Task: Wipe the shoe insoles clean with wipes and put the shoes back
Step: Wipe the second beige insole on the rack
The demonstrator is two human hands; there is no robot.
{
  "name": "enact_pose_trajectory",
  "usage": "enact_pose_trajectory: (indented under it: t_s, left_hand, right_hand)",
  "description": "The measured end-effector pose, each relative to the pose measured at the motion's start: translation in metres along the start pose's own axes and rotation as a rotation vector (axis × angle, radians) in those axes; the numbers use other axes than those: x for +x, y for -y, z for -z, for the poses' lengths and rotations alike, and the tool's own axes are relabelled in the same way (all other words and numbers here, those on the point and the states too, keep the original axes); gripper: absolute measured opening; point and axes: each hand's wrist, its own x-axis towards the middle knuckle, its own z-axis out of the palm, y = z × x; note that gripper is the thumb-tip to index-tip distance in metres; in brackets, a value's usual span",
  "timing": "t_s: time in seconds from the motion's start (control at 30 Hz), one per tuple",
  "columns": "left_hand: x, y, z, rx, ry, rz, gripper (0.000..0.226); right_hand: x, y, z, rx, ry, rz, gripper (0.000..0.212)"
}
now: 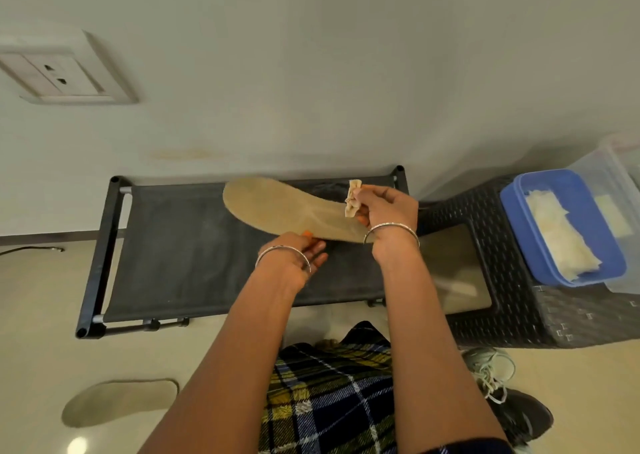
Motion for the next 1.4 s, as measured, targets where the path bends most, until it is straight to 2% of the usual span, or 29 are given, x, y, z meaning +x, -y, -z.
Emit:
enact_pose_trajectory:
  t_s: [0.1, 0.2, 0.33, 0.4, 0.47, 0.53, 0.57, 0.63, 0.77, 0.93, 1.03, 1.17, 1.23, 1.33, 1.4]
  left_hand:
    - [0.005, 0.010, -0.011, -0.086, 0.009, 0.079, 0.016]
    - [0.005, 0.016, -0.023, -0.099, 0.013, 0.108, 0.030]
    - [-0.018, 0.018, -0.025, -0.015, 0.053, 0.173, 0.031]
    - [-0.034, 0.017, -0.018, 0.114, 0.057, 0.107, 0.026]
    - [-0.045, 0.018, -0.002, 0.439, -0.004, -0.146, 0.022]
    - [-0.050, 0.022, 0.019, 0.926, -0.128, -0.479, 0.023]
    - [-0.048, 0.026, 0.028, 1.186, -0.212, -0.575, 0.030]
    - [-0.035, 0.033, 0.038, 1.563, -0.296, -0.581, 0.053]
    - [-0.005, 0.036, 0.033, 1.901, -0.122, -0.349, 0.086]
    - [0.007, 0.035, 0.034, 2.031, -0.075, -0.262, 0.096]
    - [0.010, 0.034, 0.033, 2.047, -0.055, -0.231, 0.097]
    - [0.009, 0.032, 0.030, 2.030, -0.019, -0.202, 0.097]
    - [0.009, 0.031, 0.031, 2.022, -0.001, -0.206, 0.096]
    - [0.010, 0.030, 0.035, 2.010, 0.026, -0.218, 0.095]
    - [0.012, 0.029, 0.037, 2.013, 0.034, -0.224, 0.094]
  right_hand:
    - [0.008, -0.001, 0.002, -0.031, -0.033, 0.042, 0.014]
    - [0.011, -0.005, 0.002, -0.102, 0.017, 0.034, 0.007]
    - [0.010, -0.004, 0.004, -0.180, 0.115, 0.018, 0.008]
    - [0.010, -0.003, 0.004, -0.218, 0.145, 0.026, 0.008]
    - [0.012, -0.007, 0.004, -0.322, 0.155, 0.052, 0.017]
    - [0.014, -0.013, 0.003, -0.463, 0.172, 0.113, 0.025]
    - [0.014, -0.016, 0.001, -0.521, 0.172, 0.148, 0.026]
    - [0.015, -0.021, -0.002, -0.620, 0.167, 0.206, 0.026]
    - [0.013, -0.034, -0.012, -0.852, 0.282, 0.361, 0.022]
    - [0.018, -0.043, -0.020, -1.039, 0.314, 0.467, 0.014]
    - [0.018, -0.044, -0.026, -1.126, 0.316, 0.451, 0.014]
    - [0.012, -0.046, -0.033, -1.204, 0.447, 0.408, 0.016]
    - [0.017, -0.045, -0.029, -1.172, 0.385, 0.395, 0.015]
    - [0.028, -0.040, -0.015, -1.126, 0.165, 0.384, 0.014]
    - [0.030, -0.041, -0.012, -1.104, 0.149, 0.379, 0.014]
